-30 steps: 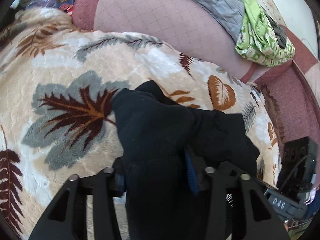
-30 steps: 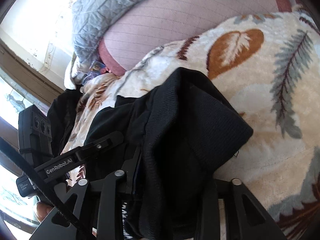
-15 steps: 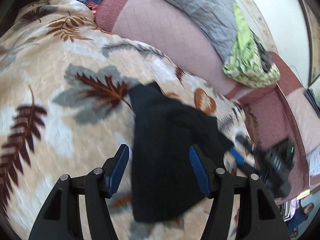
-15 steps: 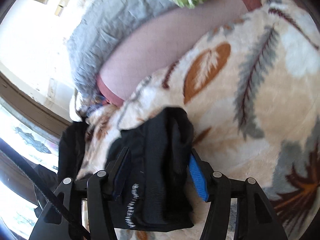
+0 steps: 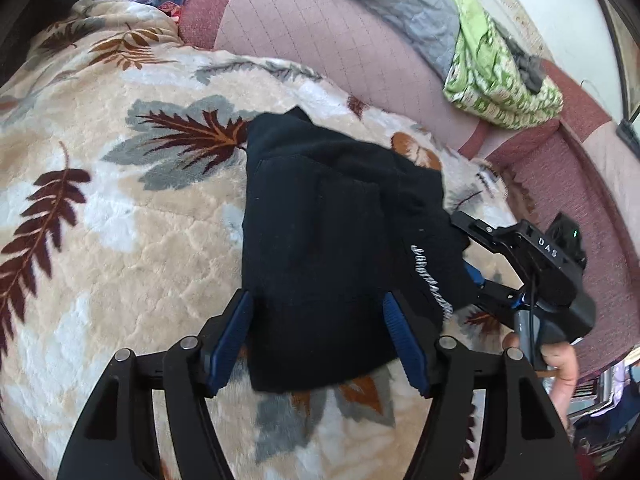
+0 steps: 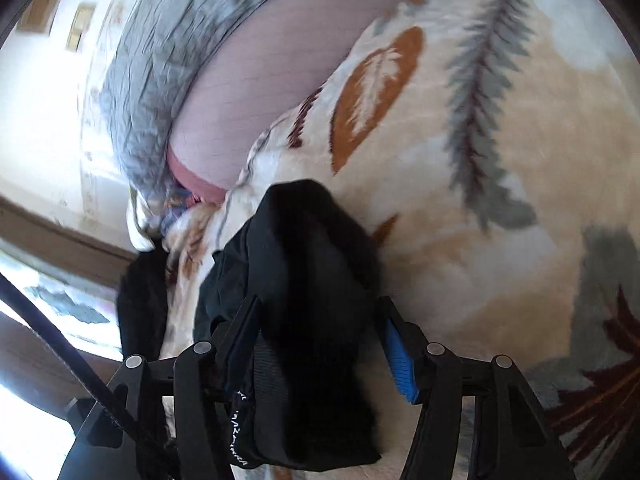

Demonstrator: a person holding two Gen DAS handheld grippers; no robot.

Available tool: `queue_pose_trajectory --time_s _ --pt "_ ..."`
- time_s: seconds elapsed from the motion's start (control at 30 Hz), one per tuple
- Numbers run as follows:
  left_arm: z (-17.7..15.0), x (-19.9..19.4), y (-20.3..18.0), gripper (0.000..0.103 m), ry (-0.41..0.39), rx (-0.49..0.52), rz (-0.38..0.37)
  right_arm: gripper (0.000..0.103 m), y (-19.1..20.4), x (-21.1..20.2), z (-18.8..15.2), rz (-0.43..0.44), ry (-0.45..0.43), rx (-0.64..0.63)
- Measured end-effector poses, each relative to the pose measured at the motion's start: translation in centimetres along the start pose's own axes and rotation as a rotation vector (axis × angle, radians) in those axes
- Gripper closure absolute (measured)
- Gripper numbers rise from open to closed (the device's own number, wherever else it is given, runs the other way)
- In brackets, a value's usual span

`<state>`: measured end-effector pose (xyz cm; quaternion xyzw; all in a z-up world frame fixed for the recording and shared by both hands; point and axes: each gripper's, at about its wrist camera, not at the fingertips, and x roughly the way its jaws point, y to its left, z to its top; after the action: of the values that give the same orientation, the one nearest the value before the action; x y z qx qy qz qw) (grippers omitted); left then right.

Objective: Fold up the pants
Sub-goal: 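Release the folded pants with both grippers and pull them back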

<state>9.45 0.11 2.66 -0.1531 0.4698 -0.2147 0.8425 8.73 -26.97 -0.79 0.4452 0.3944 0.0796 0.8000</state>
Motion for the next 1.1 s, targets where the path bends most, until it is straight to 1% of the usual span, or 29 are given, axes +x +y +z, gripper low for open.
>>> queue_pose_trajectory --time_s 0.07,0.13,0.17,0.2,0.27,0.3,0.33,0.4,0.43,0.5,0.53,0.57,0.6,0.63,0.73,0.8,0.87,0.9,0.97,1.03,1.1 --pt "-0.3 -1.2 0.0 0.036 -0.015 -0.008 -0.009 0.039 -0.1 -1.7 0.1 0.006 -0.058 0.004" --pt "-0.9 -2.6 -0.1 0.036 -0.036 -0.017 -0.001 0.039 0.6 -3.7 0.4 0.006 -0.116 -0.021" --pt "-1.1 -3.0 -0.1 0.036 -0.045 -0.023 0.002 0.039 1.0 -4.5 0.4 0.012 -0.136 -0.029" --pt "-1.5 -3.7 -0.1 0.036 -0.059 -0.038 0.003 0.039 1.6 -5.2 0.5 0.038 -0.140 -0.035" --pt "-2.2 -4.5 0.0 0.036 -0.074 -0.060 0.002 0.039 2.7 -5.3 0.7 0.078 -0.114 -0.055" --pt "-2.7 -5.0 0.0 0.036 -0.084 -0.069 0.006 0.039 3.3 -4.9 0.6 0.075 -0.087 -0.080" --pt "-3.1 -5.3 0.1 0.036 -0.093 -0.068 0.012 0.039 3.8 -4.5 0.5 0.054 -0.066 -0.101" --pt "-3.8 -5.5 -0.1 0.035 -0.116 -0.048 0.034 0.041 4.8 -2.9 -0.1 -0.034 -0.010 -0.161" --pt "-4.0 -5.5 -0.1 0.035 -0.123 -0.038 0.039 0.045 5.0 -2.2 -0.5 -0.062 0.015 -0.181" --pt "-4.3 -5.2 0.1 0.035 -0.119 -0.026 0.050 0.064 4.9 -1.0 -1.3 -0.119 0.069 -0.212" --pt "-4.4 -5.0 0.2 0.035 -0.113 -0.025 0.053 0.086 4.9 -0.4 -1.7 -0.136 0.095 -0.232" --pt "-4.5 -4.9 0.4 0.035 -0.109 -0.026 0.052 0.088 5.0 -0.2 -2.0 -0.153 0.096 -0.253" --pt "-4.6 -4.7 0.5 0.035 -0.105 -0.025 0.053 0.090 5.3 -0.4 -2.4 -0.173 0.079 -0.280" --pt "-4.7 -4.6 0.6 0.035 -0.102 -0.024 0.058 0.095 5.4 -0.5 -2.6 -0.185 0.072 -0.291" --pt "-4.9 -4.3 0.6 0.035 -0.096 -0.015 0.070 0.095 5.3 -0.6 -2.4 -0.249 0.060 -0.285" --pt "-5.0 -4.5 0.5 0.035 -0.098 -0.012 0.063 0.095 5.1 -0.2 -2.4 -0.289 0.068 -0.278" --pt "-5.1 -4.7 0.3 0.035 -0.105 0.001 0.062 0.090 4.9 -0.7 -2.2 -0.277 0.061 -0.267" --pt "-5.2 -4.8 0.0 0.035 -0.110 0.009 0.066 0.090 4.9 -1.1 -2.2 -0.259 0.051 -0.259" --pt "-5.2 -4.9 -0.3 0.035 -0.117 0.024 0.073 0.090 4.8 -2.4 -1.9 -0.210 0.011 -0.234" --pt "-5.2 -4.8 -0.5 0.035 -0.118 0.035 0.077 0.087 4.6 -4.0 -1.3 -0.194 -0.051 -0.205" --pt "-5.2 -4.7 -0.6 0.035 -0.118 0.037 0.082 0.086 4.6 -4.7 -0.7 -0.165 -0.083 -0.178"
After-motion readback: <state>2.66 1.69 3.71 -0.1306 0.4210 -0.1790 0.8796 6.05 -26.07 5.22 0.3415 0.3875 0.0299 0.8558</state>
